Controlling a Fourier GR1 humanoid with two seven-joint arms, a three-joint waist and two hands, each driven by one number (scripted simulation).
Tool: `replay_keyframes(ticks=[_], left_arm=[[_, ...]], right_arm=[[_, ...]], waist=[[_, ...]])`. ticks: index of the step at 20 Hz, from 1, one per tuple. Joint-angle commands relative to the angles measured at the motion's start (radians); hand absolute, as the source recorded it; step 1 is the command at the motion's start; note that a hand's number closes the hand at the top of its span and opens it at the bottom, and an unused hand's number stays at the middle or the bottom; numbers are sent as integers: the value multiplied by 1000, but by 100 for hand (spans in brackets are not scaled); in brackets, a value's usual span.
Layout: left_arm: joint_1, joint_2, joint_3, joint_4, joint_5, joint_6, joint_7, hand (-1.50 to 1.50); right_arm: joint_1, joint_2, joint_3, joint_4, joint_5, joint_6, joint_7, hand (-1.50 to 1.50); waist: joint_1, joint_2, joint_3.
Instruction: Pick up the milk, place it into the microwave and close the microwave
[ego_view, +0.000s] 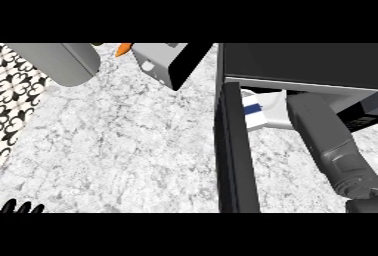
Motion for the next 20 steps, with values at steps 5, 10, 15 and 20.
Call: replay_keyframes(ticks=[5, 10, 15, 20], left_arm=[[-50, -32, -128, 86, -90, -54, -21, -150], [-84, -18, -229, 115, -152, -92, 30, -150], [-162, -33, -259, 195, -249, -85, 21, -150], [-167, -73, -322, 200, -351, -37, 31, -150]], right_arm=[[-25, -50, -58, 34, -71, 299, -50, -150], [57, -5, -96, 41, -122, 437, -140, -150], [157, 37, -103, 29, -152, 573, -189, -150], [318, 99, -69, -50, -156, 632, -231, -150]], waist=[[-58, -29, -10], [-79, -35, -10], [-101, -46, -11], [-139, -64, -13]])
